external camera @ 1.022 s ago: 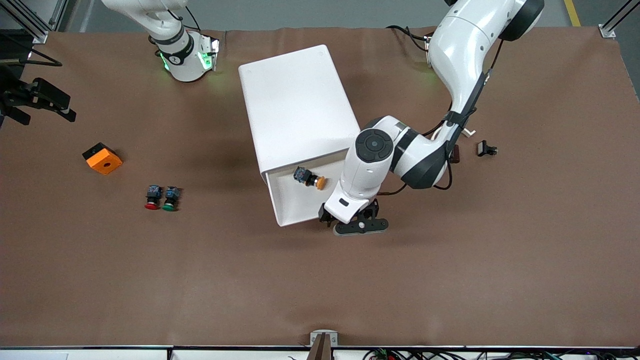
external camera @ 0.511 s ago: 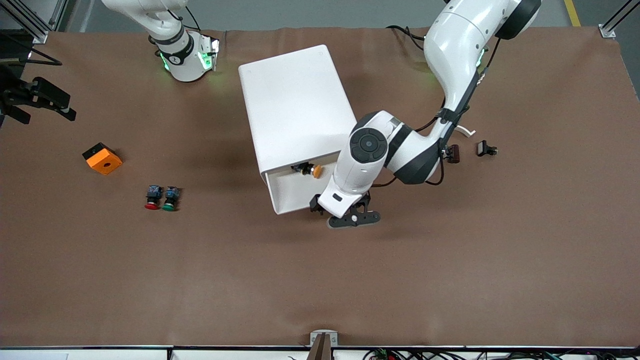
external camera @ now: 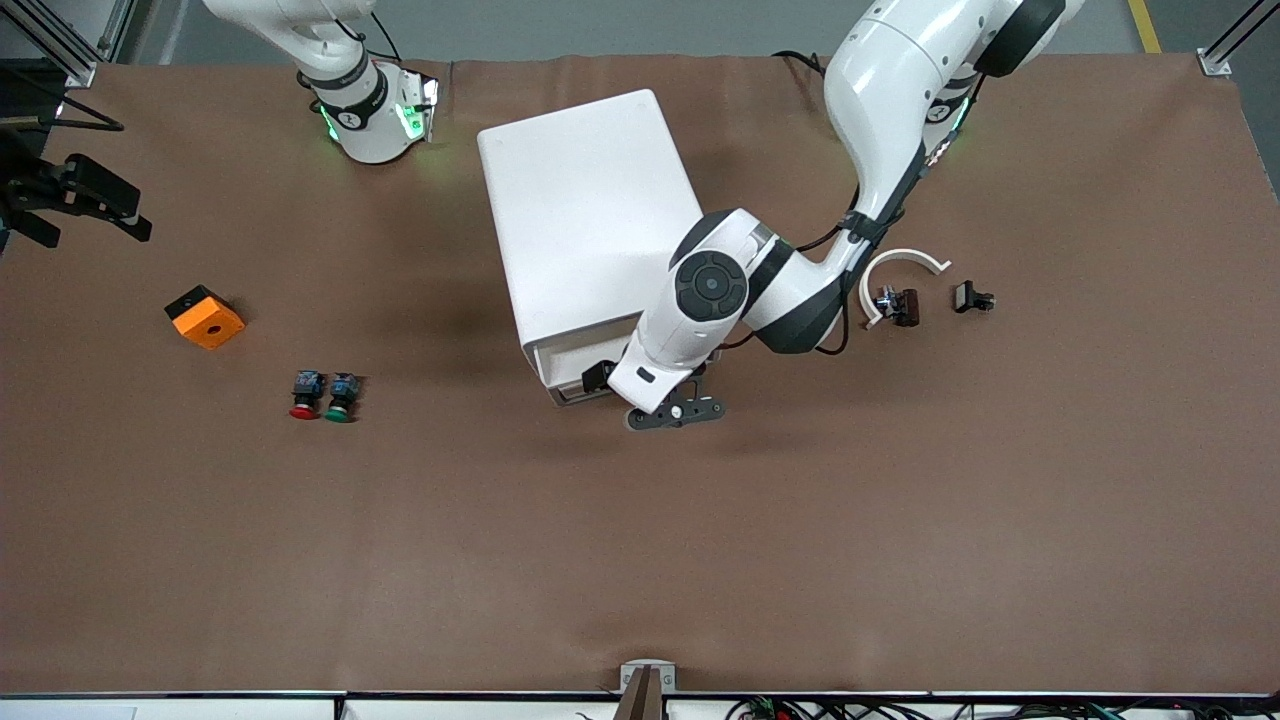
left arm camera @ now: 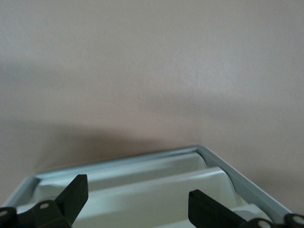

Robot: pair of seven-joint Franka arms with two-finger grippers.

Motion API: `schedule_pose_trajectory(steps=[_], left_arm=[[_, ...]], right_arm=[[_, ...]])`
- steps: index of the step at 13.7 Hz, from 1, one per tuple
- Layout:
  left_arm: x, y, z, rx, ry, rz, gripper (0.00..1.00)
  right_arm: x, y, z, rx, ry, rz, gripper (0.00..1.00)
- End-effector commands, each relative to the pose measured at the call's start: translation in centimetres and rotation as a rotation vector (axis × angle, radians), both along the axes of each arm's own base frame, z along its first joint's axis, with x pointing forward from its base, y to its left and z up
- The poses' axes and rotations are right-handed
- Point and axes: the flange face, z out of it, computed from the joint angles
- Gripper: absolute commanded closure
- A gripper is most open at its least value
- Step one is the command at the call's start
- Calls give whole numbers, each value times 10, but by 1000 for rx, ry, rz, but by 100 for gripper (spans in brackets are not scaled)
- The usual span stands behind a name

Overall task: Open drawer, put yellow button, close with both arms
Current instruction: 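Push the drawer into the cabinet with the left gripper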

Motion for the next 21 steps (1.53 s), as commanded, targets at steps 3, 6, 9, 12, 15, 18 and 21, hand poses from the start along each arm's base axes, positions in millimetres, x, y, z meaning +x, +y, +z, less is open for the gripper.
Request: schedule_pose_trajectory(steps=[3,6,9,12,15,18,21], left_arm=[[-30,-19,-19,20,87,-30,0],[-39,-19,-19,37,153,-37,0],[-50,-26,-19,43,180,-57,0],[-49,-24,-23,51,180,-68,0],[-38,-15,-22,51,161,-85,0],[-15,8,-14,40,138,-84,0],[15,39,3,20,111,-43,0]], right_arm=[[-2,-2,6,-12,1,0,0],[-2,-1,6,-19,1,1,0],[-2,-1,6,-19,1,1,0],[-2,-1,6,-19,1,1,0],[-2,-1,6,-19,1,1,0],[-2,-1,6,-19,2,-1,0],[-2,-1,6,-19,1,2,0]])
